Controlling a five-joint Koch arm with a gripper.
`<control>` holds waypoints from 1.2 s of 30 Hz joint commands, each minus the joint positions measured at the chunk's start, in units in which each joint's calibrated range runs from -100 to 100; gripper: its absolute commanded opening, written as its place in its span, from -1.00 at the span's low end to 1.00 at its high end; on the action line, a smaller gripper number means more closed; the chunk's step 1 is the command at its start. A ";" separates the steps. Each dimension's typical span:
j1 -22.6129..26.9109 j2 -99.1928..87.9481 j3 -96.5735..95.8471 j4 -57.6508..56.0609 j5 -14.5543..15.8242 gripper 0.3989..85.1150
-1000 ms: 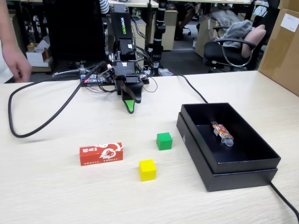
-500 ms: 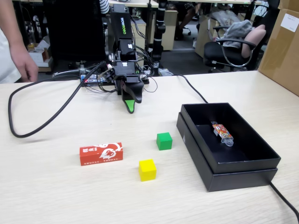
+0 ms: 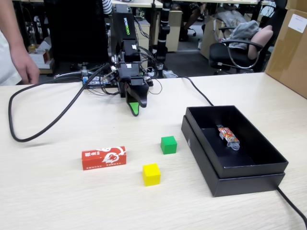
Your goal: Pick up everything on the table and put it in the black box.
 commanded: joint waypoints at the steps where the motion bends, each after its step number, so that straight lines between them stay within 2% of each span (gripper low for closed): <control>1: 0.54 -0.64 6.57 -14.22 0.29 0.17; 12: 1.22 -0.64 26.42 -34.00 1.90 0.16; 16: 4.30 1.08 39.12 -43.08 5.32 0.23; 22: 3.91 2.00 45.65 -46.01 5.62 0.35; 25: 2.69 1.43 48.64 -47.83 5.76 0.14; 29: 2.05 0.17 51.36 -48.00 5.76 0.15; 36: 3.71 2.12 53.99 -48.00 5.62 0.16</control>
